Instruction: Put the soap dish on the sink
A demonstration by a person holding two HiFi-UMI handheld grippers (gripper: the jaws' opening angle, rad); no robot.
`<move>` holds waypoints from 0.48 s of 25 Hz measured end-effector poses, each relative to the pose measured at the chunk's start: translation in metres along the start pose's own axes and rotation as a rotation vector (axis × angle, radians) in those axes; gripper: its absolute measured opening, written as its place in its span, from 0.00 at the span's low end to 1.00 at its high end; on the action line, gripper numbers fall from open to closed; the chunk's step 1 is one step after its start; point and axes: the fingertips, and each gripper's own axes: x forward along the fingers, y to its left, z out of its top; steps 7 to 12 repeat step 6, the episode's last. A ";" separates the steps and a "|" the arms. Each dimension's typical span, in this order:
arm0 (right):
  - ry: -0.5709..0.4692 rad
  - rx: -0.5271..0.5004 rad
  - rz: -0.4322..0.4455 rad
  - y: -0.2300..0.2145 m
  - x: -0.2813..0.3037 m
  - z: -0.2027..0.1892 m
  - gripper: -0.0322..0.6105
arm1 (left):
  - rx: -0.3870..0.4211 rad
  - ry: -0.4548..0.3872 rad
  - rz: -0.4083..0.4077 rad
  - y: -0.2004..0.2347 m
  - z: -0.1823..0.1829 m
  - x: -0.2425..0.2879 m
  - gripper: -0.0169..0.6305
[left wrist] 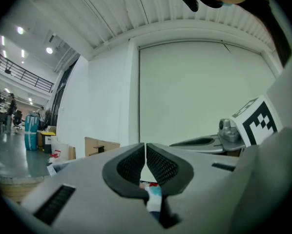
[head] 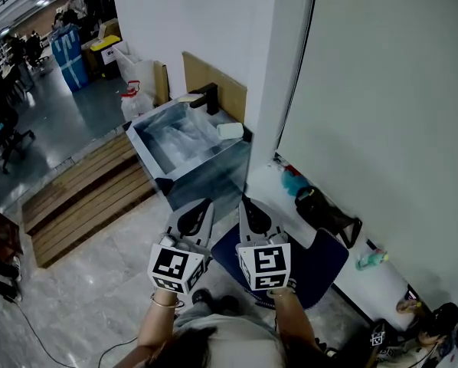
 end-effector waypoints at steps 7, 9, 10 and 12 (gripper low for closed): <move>-0.005 0.007 0.014 -0.006 -0.007 -0.004 0.09 | 0.003 0.004 0.017 -0.009 -0.005 0.003 0.05; -0.005 0.007 0.014 -0.006 -0.007 -0.004 0.09 | 0.003 0.004 0.017 -0.009 -0.005 0.003 0.05; -0.005 0.007 0.014 -0.006 -0.007 -0.004 0.09 | 0.003 0.004 0.017 -0.009 -0.005 0.003 0.05; -0.005 0.007 0.014 -0.006 -0.007 -0.004 0.09 | 0.003 0.004 0.017 -0.009 -0.005 0.003 0.05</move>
